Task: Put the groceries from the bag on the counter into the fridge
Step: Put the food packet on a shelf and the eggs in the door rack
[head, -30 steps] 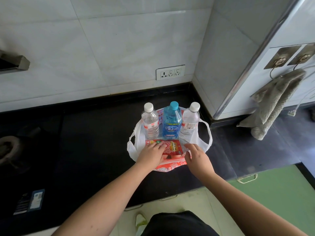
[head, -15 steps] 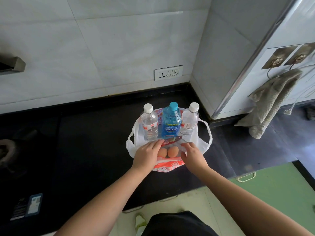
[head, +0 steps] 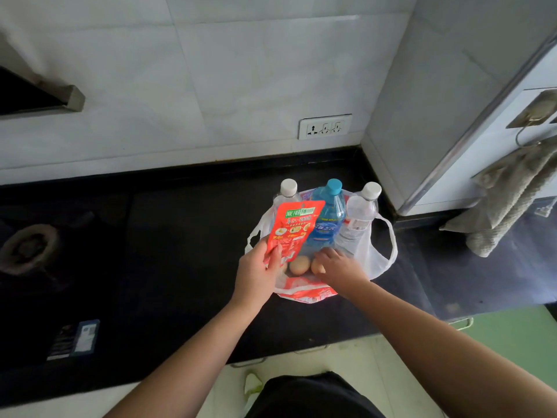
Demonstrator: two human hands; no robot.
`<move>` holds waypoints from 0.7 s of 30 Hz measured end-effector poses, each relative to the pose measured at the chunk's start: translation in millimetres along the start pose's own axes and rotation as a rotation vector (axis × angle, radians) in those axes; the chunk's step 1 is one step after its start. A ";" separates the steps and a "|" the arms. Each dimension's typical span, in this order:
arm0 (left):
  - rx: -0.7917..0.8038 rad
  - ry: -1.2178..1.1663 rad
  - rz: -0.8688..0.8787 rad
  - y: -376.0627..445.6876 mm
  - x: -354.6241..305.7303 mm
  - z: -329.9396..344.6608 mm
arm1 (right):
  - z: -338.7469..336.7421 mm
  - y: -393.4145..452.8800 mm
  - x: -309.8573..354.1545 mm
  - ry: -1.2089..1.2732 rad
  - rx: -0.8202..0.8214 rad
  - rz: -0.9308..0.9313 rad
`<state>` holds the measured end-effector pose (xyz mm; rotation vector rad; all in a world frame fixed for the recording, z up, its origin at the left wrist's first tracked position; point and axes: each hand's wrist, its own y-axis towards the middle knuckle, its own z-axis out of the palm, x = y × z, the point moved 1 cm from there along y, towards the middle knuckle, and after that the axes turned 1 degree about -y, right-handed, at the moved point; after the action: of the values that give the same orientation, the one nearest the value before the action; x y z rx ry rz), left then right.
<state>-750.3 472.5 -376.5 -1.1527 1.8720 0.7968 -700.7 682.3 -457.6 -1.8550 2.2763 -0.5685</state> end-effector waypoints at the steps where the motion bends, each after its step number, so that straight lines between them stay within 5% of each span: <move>1: 0.022 -0.038 -0.054 -0.5 -0.5 -3.0 | -1.5 2.4 2.4 -0.006 0.013 0.001; 11: 0.139 -0.220 -0.217 -15.4 -4.8 -37.8 | -7.4 -2.1 5.6 0.167 -0.030 0.138; 16: 0.144 -0.258 -0.270 -16.2 -8.2 -51.2 | -34.3 -30.4 19.3 0.601 -0.257 0.267; 21: 0.152 -0.319 -0.300 -14.8 -14.2 -64.5 | -64.0 -66.4 50.2 1.158 -0.268 0.276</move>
<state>-751.5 420.1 -333.8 -1.1049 1.4302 0.6162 -673.9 635.3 -367.6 -1.3677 3.3315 -1.6793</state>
